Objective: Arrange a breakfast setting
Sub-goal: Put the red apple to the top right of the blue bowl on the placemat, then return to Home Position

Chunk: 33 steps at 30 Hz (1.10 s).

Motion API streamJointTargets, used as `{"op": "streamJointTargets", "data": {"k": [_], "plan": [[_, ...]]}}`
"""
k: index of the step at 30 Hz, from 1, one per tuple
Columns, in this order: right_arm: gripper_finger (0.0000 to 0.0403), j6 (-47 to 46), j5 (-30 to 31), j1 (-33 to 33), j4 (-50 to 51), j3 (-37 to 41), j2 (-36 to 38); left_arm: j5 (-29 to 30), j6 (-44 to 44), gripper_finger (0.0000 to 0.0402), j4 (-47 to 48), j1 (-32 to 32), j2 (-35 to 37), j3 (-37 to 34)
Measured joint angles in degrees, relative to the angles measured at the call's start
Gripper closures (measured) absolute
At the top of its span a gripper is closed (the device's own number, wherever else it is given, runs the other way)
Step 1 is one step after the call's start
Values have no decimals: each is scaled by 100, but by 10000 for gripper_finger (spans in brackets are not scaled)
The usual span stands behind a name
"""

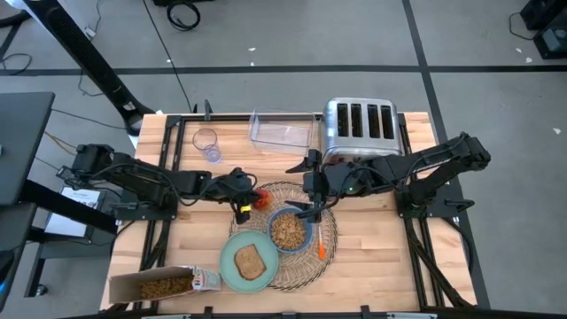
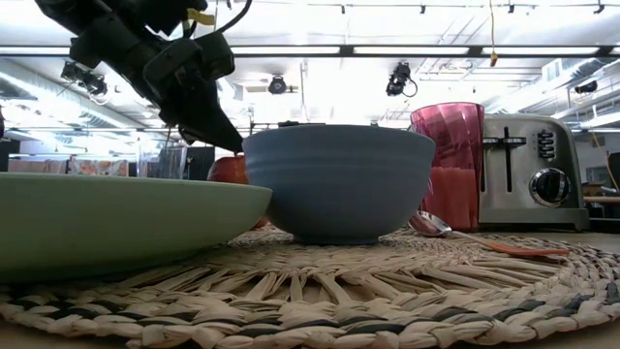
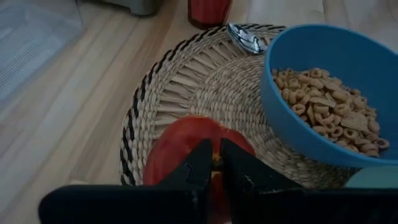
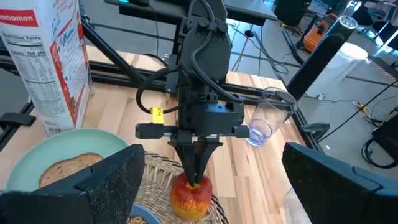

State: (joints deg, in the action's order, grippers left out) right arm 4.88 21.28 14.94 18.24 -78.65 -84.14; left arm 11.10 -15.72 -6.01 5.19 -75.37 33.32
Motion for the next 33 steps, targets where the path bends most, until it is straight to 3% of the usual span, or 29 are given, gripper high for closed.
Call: {"op": "streamJointTargets", "data": {"k": [12,24,29,33], "plan": [[21,-86,-37,0,17,0,15,-27,1,356,-26,0,2,0],[21,-86,-36,0,4,0,15,-62,223,226,-2,-90,4,107],[21,-229,-191,0,-11,0,118,-26,438,193,251,-88,4,622],[33,-508,-512,-67,-409,245,275,-110,442,183,1127,-74,4,1354]]}}
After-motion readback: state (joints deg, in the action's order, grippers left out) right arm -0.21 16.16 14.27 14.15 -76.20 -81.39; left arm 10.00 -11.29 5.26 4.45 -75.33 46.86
